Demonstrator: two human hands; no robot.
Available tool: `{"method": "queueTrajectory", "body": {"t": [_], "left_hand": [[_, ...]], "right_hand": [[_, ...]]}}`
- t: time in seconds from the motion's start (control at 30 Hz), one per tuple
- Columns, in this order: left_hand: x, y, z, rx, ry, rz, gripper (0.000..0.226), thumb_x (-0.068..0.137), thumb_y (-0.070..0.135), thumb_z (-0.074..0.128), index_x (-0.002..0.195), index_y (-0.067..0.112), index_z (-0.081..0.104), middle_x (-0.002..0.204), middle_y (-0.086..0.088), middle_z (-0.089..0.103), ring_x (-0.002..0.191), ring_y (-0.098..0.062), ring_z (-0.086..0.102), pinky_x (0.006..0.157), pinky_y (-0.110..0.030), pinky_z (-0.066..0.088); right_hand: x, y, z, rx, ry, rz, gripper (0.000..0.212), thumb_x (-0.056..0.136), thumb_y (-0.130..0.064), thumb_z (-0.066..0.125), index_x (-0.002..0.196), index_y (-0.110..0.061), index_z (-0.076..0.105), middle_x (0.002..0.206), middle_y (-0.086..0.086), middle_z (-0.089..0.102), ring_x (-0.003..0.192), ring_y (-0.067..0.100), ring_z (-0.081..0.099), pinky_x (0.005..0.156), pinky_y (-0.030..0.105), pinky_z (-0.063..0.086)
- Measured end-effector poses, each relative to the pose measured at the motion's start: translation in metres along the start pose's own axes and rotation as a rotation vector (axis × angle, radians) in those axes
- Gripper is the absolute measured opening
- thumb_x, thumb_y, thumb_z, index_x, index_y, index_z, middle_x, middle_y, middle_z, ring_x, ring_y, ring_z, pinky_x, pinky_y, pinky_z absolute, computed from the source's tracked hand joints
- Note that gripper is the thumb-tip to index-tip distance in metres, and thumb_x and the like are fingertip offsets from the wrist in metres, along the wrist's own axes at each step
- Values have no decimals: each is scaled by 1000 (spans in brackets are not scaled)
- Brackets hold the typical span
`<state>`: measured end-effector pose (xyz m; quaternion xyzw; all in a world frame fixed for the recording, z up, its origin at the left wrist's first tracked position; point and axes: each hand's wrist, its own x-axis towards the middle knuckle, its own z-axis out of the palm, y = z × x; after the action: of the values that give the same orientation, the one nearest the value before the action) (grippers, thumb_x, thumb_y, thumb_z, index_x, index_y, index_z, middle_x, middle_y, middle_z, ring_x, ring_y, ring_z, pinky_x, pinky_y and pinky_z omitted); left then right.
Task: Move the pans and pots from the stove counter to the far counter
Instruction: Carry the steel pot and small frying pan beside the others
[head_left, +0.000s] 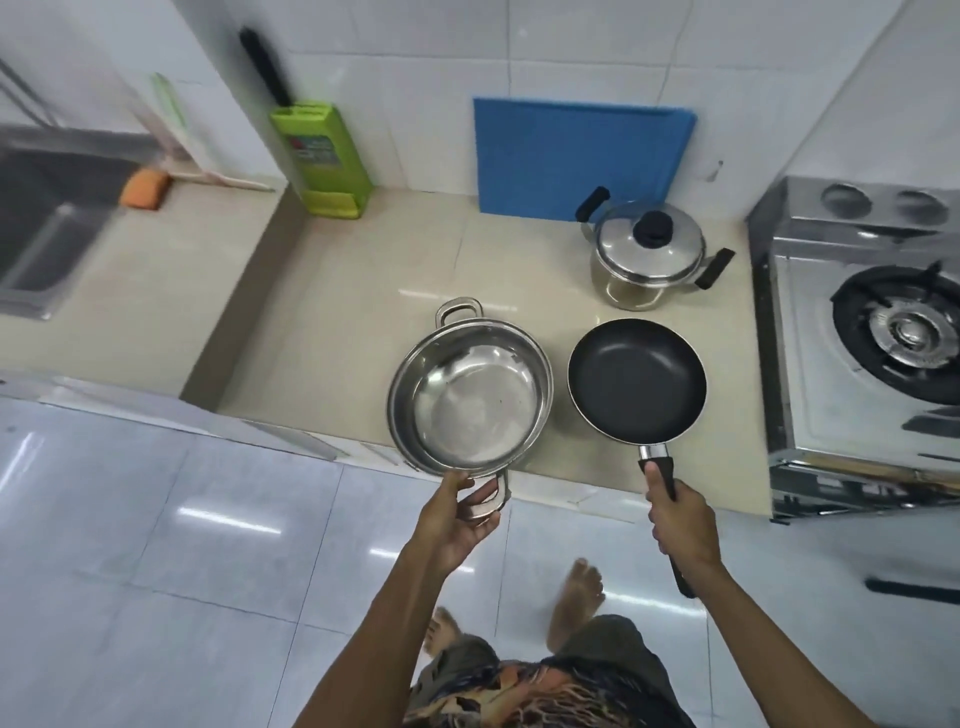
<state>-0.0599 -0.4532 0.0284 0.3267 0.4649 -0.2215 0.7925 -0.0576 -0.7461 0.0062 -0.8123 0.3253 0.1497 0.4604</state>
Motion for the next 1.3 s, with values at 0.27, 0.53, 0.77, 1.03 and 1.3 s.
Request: {"method": "queueTrajectory", "body": {"t": [0.27, 0.53, 0.77, 1.03, 1.3], "left_hand": [[-57, 80, -128, 22, -13, 160, 30, 89, 26, 68, 109, 12, 51, 112, -18, 77, 100, -41, 71, 66, -38, 58], [-133, 188, -280, -140, 41, 329, 35, 85, 26, 73, 109, 12, 51, 115, -18, 76, 104, -42, 70, 66, -39, 57], [-166, 302, -407, -405, 177, 484, 27, 88, 19, 69, 103, 9, 50, 111, -23, 76, 81, -37, 76, 59, -37, 58], [-176, 439, -548, -670, 363, 560, 22, 87, 20, 70, 96, 8, 54, 99, -24, 77, 81, -37, 73, 54, -35, 57], [-200, 557, -675, -818, 461, 598, 25, 86, 20, 70, 98, 10, 51, 111, -23, 76, 93, -41, 72, 57, -34, 56]], "right_hand": [[-69, -83, 98, -42, -41, -174, 61, 95, -65, 48, 79, -9, 65, 60, 8, 64, 46, 21, 57, 41, 29, 46], [-146, -210, 259, -76, -238, -417, 55, 97, -58, 50, 79, -8, 64, 58, 5, 59, 49, 24, 54, 47, 34, 46], [-223, -340, 433, -186, -461, -608, 47, 98, -49, 48, 78, -9, 63, 59, 5, 61, 51, 25, 56, 57, 44, 50], [-294, -461, 659, -309, -652, -721, 46, 101, -46, 48, 80, -8, 62, 62, 7, 65, 47, 21, 59, 38, 26, 42], [-363, -562, 851, -363, -824, -734, 42, 100, -44, 52, 82, -9, 67, 60, 3, 63, 41, 12, 55, 35, 21, 44]]}}
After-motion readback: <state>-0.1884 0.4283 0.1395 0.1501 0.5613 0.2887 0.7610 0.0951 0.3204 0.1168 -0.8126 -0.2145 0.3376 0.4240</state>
